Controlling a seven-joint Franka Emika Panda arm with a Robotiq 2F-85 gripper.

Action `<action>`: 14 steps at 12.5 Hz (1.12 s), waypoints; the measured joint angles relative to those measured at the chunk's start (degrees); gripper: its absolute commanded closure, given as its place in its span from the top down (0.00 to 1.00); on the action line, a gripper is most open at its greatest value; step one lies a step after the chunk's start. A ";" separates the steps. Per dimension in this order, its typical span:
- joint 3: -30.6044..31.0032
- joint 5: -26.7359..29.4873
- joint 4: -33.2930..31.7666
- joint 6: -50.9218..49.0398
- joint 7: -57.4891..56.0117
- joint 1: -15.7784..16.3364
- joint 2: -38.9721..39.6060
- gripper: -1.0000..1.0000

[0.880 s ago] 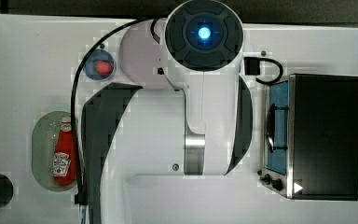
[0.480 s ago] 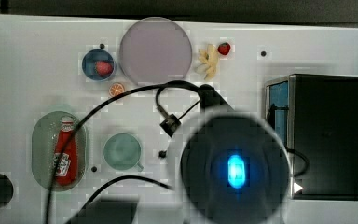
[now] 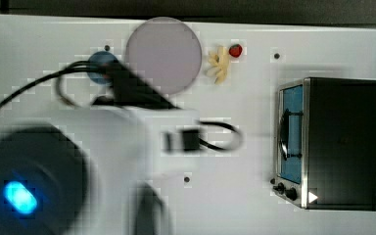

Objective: Pick ketchup from strainer and place it on the table

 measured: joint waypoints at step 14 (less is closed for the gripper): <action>26.61 -7.24 -8.95 25.26 0.53 6.16 23.64 1.00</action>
